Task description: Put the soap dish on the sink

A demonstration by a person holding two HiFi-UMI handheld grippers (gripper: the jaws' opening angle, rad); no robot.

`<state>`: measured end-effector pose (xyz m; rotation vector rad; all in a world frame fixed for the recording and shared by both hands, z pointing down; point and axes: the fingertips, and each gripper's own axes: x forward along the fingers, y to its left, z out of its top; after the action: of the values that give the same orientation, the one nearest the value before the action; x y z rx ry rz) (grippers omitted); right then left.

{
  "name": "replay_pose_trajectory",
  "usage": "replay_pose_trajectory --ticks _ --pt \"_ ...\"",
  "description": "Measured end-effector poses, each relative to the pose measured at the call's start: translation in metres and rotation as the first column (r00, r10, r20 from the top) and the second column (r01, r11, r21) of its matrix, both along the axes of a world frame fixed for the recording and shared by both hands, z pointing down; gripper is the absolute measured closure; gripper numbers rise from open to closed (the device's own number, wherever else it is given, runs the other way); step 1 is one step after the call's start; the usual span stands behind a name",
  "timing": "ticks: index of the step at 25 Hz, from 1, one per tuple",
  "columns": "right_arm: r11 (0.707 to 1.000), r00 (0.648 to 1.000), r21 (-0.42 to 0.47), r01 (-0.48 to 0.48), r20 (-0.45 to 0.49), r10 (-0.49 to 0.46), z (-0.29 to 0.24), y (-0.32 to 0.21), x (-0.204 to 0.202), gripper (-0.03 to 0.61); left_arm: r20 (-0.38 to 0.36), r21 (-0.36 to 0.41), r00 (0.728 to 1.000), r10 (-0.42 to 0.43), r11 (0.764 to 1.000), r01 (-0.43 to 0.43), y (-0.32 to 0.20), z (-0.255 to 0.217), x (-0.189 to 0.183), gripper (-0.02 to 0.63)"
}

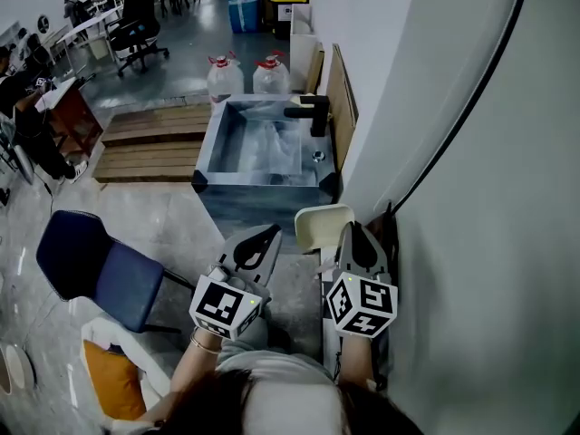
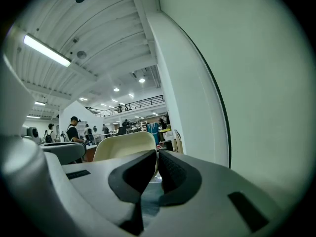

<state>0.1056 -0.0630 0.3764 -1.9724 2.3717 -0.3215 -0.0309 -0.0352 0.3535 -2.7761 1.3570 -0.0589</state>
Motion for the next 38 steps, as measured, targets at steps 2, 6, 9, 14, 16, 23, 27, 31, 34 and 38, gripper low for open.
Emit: replay_pose_trajectory --ticks 2,6,9,14,16,23,27,31,34,38 --pt "1.000 1.000 0.000 0.000 0.002 0.000 0.000 -0.004 0.001 0.540 0.001 -0.003 1.000 -0.003 1.000 0.003 -0.004 0.001 0.001 0.604" --pt "1.000 1.000 -0.001 -0.003 0.002 0.003 0.005 -0.016 0.005 0.541 0.007 -0.002 1.000 0.002 1.000 -0.002 -0.017 0.004 0.005 0.604" --pt "1.000 1.000 0.001 -0.008 0.003 0.008 0.006 -0.023 0.009 0.541 0.010 -0.002 1.000 0.010 1.000 -0.010 -0.026 0.007 0.010 0.604" --pt "1.000 1.000 -0.003 -0.015 -0.005 0.015 0.005 -0.035 0.014 0.540 0.004 -0.004 1.000 0.024 1.000 -0.024 -0.040 0.005 0.017 0.604" --pt "1.000 1.000 -0.007 -0.016 -0.005 0.016 0.007 -0.040 0.016 0.540 0.004 -0.004 1.000 0.029 1.000 -0.029 -0.046 0.005 0.020 0.604" --pt "1.000 1.000 -0.023 -0.020 -0.005 0.020 0.012 -0.064 0.016 0.540 0.008 -0.019 0.999 0.037 0.999 -0.037 -0.068 0.010 0.021 0.604" --pt "0.999 1.000 -0.029 -0.020 -0.008 0.020 0.014 -0.080 0.012 0.540 0.009 -0.019 0.999 0.032 0.999 -0.032 -0.085 0.010 0.018 0.604" --pt "0.999 1.000 -0.037 -0.021 -0.015 0.020 0.018 -0.098 0.009 0.541 0.002 -0.024 0.999 0.035 0.999 -0.035 -0.104 0.013 0.016 0.604" --pt "0.999 1.000 -0.045 -0.017 -0.023 0.016 0.019 -0.110 0.007 0.541 -0.007 -0.028 0.999 0.039 0.999 -0.039 -0.115 0.014 0.016 0.604" --pt "0.998 0.999 -0.054 -0.012 -0.030 0.011 0.023 -0.126 0.003 0.540 -0.009 -0.032 0.999 0.041 0.999 -0.041 -0.130 0.016 0.015 0.604"
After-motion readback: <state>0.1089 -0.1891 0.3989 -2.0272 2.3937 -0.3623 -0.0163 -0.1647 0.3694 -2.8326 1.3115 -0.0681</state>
